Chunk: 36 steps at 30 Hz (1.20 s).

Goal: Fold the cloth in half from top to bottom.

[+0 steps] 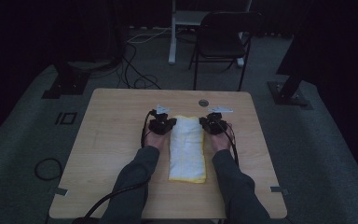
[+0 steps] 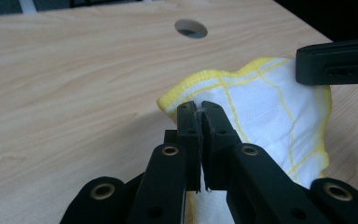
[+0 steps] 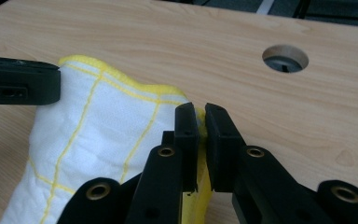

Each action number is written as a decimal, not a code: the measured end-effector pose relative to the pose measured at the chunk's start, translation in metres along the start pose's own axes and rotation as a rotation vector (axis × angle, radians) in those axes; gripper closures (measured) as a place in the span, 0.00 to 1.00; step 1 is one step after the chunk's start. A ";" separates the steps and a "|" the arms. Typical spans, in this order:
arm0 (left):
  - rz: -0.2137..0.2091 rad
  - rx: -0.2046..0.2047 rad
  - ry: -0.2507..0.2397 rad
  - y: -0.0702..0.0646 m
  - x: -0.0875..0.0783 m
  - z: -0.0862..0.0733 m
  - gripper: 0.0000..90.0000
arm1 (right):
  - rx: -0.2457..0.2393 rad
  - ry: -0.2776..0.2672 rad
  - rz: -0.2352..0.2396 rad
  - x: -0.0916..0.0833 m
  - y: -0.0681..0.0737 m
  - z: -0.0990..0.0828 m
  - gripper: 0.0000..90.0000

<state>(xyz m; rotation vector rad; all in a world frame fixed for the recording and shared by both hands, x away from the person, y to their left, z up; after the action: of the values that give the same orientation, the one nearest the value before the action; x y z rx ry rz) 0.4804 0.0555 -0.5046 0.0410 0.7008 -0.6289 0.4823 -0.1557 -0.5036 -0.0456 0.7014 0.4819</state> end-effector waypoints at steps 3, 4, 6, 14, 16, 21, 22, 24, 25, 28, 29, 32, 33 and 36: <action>-0.003 -0.001 -0.012 0.000 -0.004 0.003 0.97 | -0.005 -0.008 0.004 -0.003 0.001 0.003 0.94; -0.003 -0.003 -0.015 -0.001 -0.005 0.003 0.97 | -0.008 -0.011 0.005 -0.004 0.001 0.004 0.94; -0.001 0.002 -0.013 -0.001 -0.006 0.003 0.97 | -0.011 -0.014 0.006 -0.006 0.002 0.004 0.94; -0.010 0.016 -0.026 -0.006 -0.016 0.002 0.97 | -0.013 -0.034 0.028 -0.016 0.005 0.003 0.94; -0.014 0.018 -0.031 -0.008 -0.018 0.002 0.97 | -0.016 -0.039 0.029 -0.018 0.005 0.002 0.94; -0.031 0.010 -0.045 -0.010 -0.025 0.001 0.97 | -0.018 -0.050 0.035 -0.025 0.008 0.001 0.94; -0.032 0.008 -0.048 -0.011 -0.027 0.001 0.97 | -0.018 -0.052 0.039 -0.026 0.008 0.001 0.94; -0.035 0.013 -0.052 -0.013 -0.029 0.000 0.97 | -0.017 -0.057 0.043 -0.028 0.009 0.000 0.94; -0.036 0.017 -0.054 -0.014 -0.031 0.000 0.97 | -0.018 -0.060 0.043 -0.029 0.009 0.000 0.94; -0.039 0.020 -0.060 -0.016 -0.035 -0.001 0.98 | -0.023 -0.066 0.046 -0.032 0.010 0.000 0.94; -0.040 0.021 -0.064 -0.017 -0.036 -0.002 0.98 | -0.025 -0.069 0.047 -0.033 0.011 0.000 0.94; -0.041 0.028 -0.069 -0.019 -0.040 -0.003 0.98 | -0.028 -0.078 0.053 -0.037 0.013 -0.001 0.95; -0.041 0.030 -0.069 -0.019 -0.041 -0.004 0.98 | -0.031 -0.079 0.053 -0.038 0.013 -0.002 0.95; -0.045 0.031 -0.075 -0.020 -0.043 -0.007 0.98 | -0.033 -0.084 0.058 -0.042 0.015 -0.003 0.95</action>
<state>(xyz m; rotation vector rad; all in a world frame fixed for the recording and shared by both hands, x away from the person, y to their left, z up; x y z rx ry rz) 0.4397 0.0634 -0.4798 0.0298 0.6211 -0.6814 0.4466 -0.1599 -0.4778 -0.0360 0.6135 0.5482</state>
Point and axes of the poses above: each handheld gripper's, and its own axes: x roughly forward along the jaws, z roughly out of its top, y roughly to its left, the point moved 3 cm from there along x, roughly forward along the jaws, and after that the axes turned 4 degrees about y, right-handed, at the moved point
